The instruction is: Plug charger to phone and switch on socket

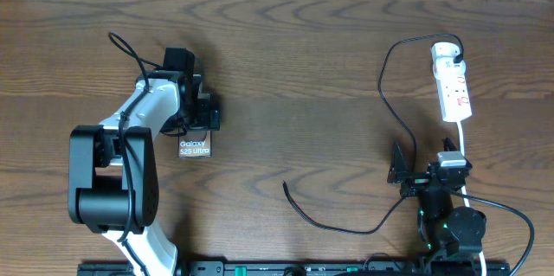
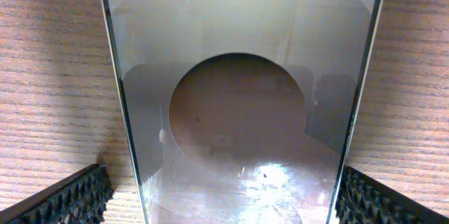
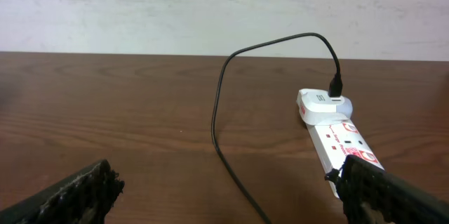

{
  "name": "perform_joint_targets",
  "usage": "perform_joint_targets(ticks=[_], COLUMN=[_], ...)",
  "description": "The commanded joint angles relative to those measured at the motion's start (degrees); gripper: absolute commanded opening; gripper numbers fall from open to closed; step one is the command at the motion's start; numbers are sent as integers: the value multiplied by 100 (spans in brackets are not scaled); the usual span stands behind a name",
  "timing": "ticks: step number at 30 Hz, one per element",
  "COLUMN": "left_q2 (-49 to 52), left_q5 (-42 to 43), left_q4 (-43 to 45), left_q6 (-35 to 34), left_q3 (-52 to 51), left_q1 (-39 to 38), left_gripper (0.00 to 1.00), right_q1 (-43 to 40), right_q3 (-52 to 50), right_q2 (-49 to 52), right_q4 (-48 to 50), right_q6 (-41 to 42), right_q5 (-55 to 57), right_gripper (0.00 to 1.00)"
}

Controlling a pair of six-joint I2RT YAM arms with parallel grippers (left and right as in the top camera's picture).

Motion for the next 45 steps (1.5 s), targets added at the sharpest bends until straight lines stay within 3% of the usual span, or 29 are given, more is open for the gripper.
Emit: perform_joint_targets(ticks=[1, 38, 40, 42, 45], left_q2=[138, 138, 138, 138, 138], left_q5=[339, 354, 356, 356, 356], left_q4=[37, 260, 260, 260, 258], left_q6=[116, 116, 116, 116, 116], left_q3=[-195, -361, -361, -361, -361], left_q1=[39, 39, 39, 39, 39], left_gripper=[100, 100, 98, 89, 88], right_q1=[35, 35, 35, 35, 35], right_q3=[-7, -7, -7, -7, -7], right_q2=[-20, -20, -20, -20, -20], right_q4=[-24, -26, -24, -26, -26], right_q6=[-37, -35, -37, -37, -35], right_q5=[46, 46, 46, 46, 46], right_gripper=[99, 99, 99, 99, 99])
